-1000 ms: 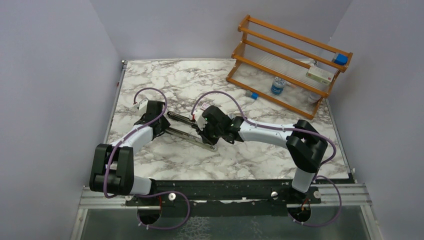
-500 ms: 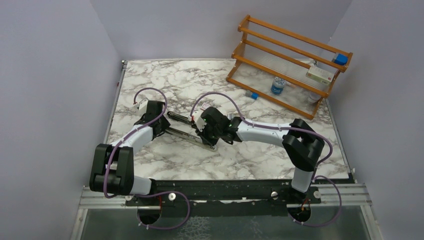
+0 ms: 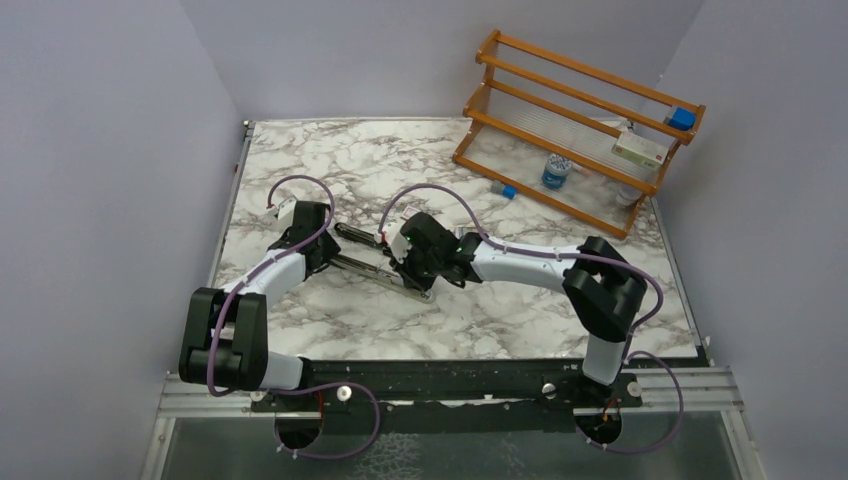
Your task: Load the staples into the stapler
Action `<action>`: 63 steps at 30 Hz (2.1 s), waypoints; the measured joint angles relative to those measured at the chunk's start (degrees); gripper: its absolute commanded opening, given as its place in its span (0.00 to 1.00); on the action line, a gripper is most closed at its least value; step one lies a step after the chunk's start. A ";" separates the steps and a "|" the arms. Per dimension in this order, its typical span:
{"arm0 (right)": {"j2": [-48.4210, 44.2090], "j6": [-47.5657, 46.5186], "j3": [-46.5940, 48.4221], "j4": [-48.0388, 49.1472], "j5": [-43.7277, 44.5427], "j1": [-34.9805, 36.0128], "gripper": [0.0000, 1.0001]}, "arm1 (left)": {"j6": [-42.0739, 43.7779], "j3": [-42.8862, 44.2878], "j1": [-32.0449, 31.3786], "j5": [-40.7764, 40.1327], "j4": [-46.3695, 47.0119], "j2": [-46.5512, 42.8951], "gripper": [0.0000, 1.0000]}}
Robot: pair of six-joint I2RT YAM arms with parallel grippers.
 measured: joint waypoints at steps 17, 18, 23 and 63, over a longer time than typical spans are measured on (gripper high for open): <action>1.27 -1.33 0.68 -0.33 -0.98 0.00 0.01 | 0.17 0.00 0.00 0.00 0.00 0.00 0.43; 1.29 -1.38 0.68 -0.33 -1.01 0.00 0.01 | 0.20 0.00 0.00 0.00 0.00 0.00 0.43; 1.29 -1.38 0.68 -0.35 -1.01 0.00 0.01 | 0.24 0.00 0.00 0.00 0.02 0.00 0.43; -0.13 -1.20 3.02 -2.62 2.25 -0.13 0.01 | 1.77 0.00 0.00 0.15 -0.17 -0.46 0.41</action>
